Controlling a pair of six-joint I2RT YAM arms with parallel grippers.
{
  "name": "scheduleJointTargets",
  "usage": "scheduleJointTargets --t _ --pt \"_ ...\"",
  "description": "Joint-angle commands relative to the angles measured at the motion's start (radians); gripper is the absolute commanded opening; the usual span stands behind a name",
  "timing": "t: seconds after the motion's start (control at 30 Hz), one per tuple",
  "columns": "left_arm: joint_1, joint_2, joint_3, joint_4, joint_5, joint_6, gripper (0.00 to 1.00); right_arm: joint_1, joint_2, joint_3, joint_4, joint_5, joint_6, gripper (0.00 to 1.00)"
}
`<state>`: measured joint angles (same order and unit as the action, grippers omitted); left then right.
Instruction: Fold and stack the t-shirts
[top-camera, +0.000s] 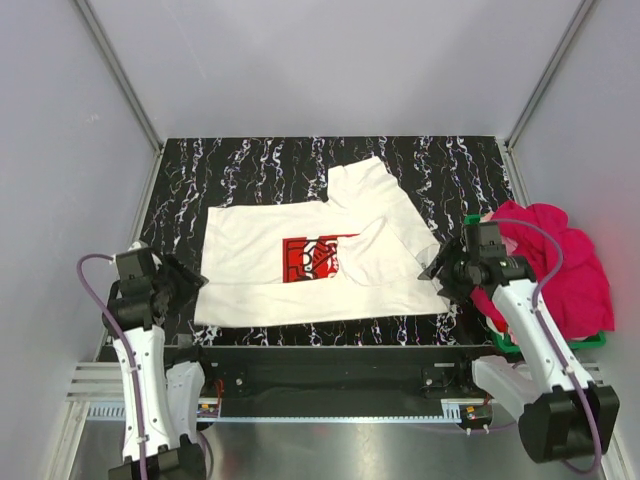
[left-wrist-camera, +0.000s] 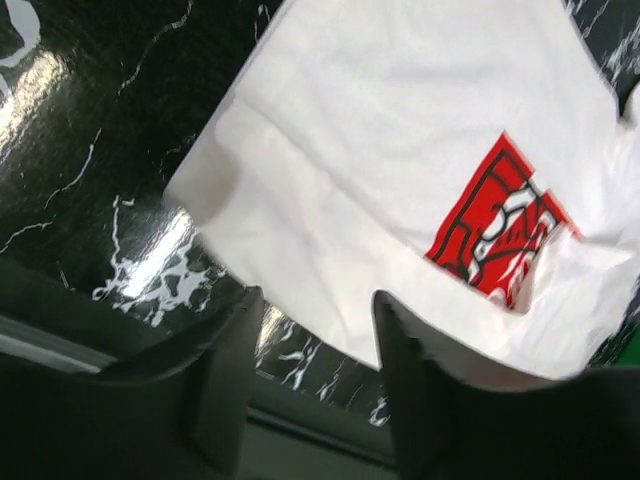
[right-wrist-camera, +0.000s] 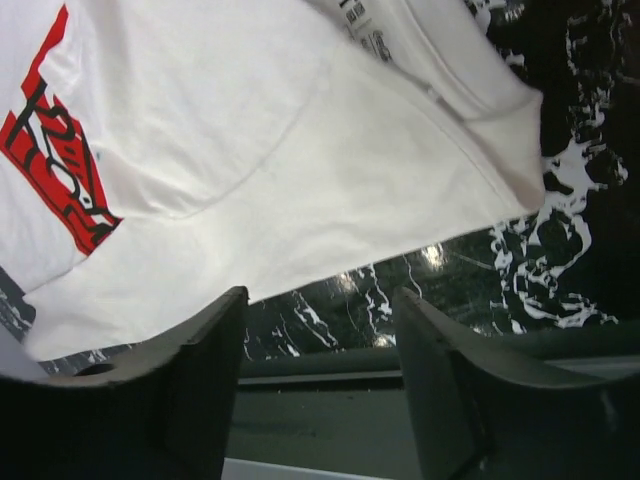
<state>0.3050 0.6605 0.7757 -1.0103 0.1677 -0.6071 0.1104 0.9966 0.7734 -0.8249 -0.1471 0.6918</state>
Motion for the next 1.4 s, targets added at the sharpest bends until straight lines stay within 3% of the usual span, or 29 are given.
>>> scheduleJointTargets --t 0.0,0.03,0.13,0.23,0.4,0.43,0.5,0.53,0.57,0.6,0.63,0.67,0.73,0.77,0.83,0.97,1.1,1.37 --pt "-0.036 -0.053 -0.042 -0.082 0.056 0.024 0.64 -0.003 -0.116 -0.002 -0.115 -0.046 0.025 0.68" --pt "-0.044 -0.083 -0.082 -0.076 0.056 0.024 0.81 -0.002 -0.142 0.006 -0.143 -0.046 0.023 0.69" --pt "-0.049 -0.093 -0.093 -0.006 0.116 0.053 0.99 -0.003 -0.226 0.062 -0.103 -0.065 -0.006 0.77" --pt "-0.05 -0.03 0.044 0.01 0.121 0.121 0.99 -0.003 -0.144 0.168 -0.027 -0.052 -0.072 0.84" --pt "-0.073 0.066 0.211 0.036 -0.043 0.268 0.99 -0.003 0.325 0.479 0.099 -0.104 -0.248 0.86" --pt "-0.089 0.094 0.214 0.047 -0.06 0.268 0.99 -0.003 0.484 0.642 0.099 -0.123 -0.282 0.86" --pt "-0.099 0.1 0.162 0.106 0.008 0.274 0.99 -0.008 0.652 0.827 0.064 -0.158 -0.351 0.86" --pt "-0.102 0.1 0.137 0.128 0.028 0.27 0.99 -0.011 0.737 1.039 0.035 -0.173 -0.369 0.86" --pt "-0.101 0.102 0.119 0.139 0.073 0.247 0.99 -0.015 0.919 1.163 -0.006 -0.175 -0.382 0.86" --pt "-0.101 0.105 0.088 0.166 0.096 0.242 0.99 -0.024 1.013 1.29 -0.098 -0.163 -0.386 0.86" --pt "-0.101 0.102 0.077 0.183 0.108 0.237 0.99 -0.031 1.101 1.522 -0.124 -0.166 -0.387 0.86" --pt "-0.098 0.103 0.077 0.185 0.13 0.242 0.99 -0.037 1.264 1.637 -0.149 -0.192 -0.388 0.86" --pt "-0.099 0.109 0.076 0.209 0.138 0.247 0.99 -0.049 1.473 1.905 -0.157 -0.227 -0.345 0.86" --pt "-0.099 0.114 0.07 0.219 0.162 0.242 0.99 -0.054 1.526 1.963 -0.136 -0.28 -0.325 0.86" --pt "-0.099 0.129 0.066 0.217 0.155 0.244 0.99 -0.067 1.599 2.002 -0.026 -0.311 -0.264 0.85" --pt "-0.099 0.111 0.06 0.223 0.135 0.23 0.99 -0.066 1.66 1.894 0.211 -0.321 -0.204 0.83" --pt "-0.106 0.111 0.057 0.225 0.138 0.228 0.99 -0.057 1.801 2.032 0.256 -0.333 -0.138 0.81" --pt "-0.11 0.111 0.057 0.223 0.136 0.228 0.99 -0.017 1.849 1.956 0.31 -0.256 -0.101 0.78"
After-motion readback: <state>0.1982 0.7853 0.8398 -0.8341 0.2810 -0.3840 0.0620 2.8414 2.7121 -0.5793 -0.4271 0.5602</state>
